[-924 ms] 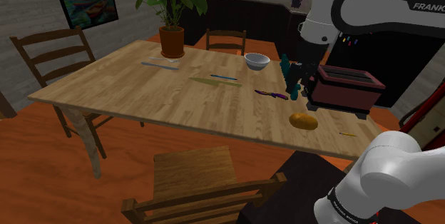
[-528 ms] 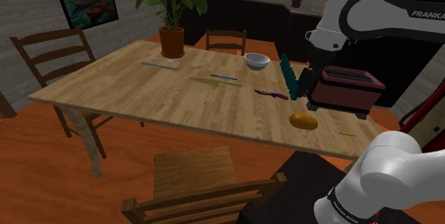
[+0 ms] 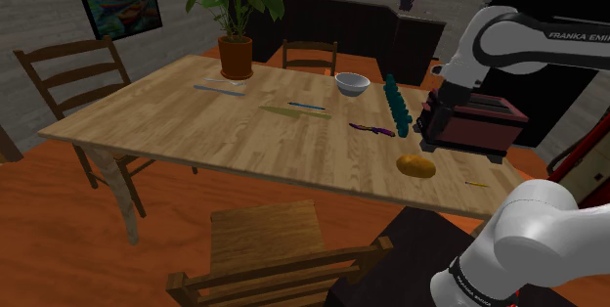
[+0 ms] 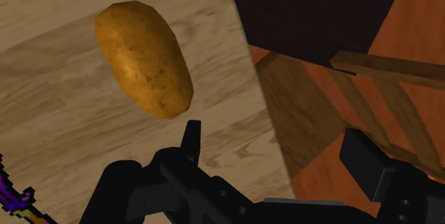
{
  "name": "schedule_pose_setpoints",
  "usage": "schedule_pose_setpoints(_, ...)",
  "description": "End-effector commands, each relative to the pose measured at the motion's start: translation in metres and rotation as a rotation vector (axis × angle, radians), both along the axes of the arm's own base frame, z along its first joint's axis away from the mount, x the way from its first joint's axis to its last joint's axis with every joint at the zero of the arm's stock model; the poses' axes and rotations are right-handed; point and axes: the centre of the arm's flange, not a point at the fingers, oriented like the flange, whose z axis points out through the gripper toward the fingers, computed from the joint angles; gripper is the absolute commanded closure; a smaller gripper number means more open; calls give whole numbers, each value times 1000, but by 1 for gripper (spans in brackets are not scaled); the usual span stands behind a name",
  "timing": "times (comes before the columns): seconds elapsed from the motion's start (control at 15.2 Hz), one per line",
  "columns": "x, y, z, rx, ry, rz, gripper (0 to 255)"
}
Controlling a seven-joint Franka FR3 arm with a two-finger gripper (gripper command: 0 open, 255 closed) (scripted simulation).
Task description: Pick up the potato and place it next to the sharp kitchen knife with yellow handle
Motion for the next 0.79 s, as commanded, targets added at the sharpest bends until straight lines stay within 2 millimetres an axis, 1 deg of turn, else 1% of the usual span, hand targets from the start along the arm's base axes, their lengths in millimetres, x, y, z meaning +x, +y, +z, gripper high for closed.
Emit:
schedule_pose_setpoints(0.0, -2, -27, -21, 44, -3, 58, 0)
schedule_pose_setpoints(0.33, 1, -88, -73, 152, -6, 186, 0)
schedule_pose_setpoints(0.73, 13, -153, -143, 282, -9, 339, 0)
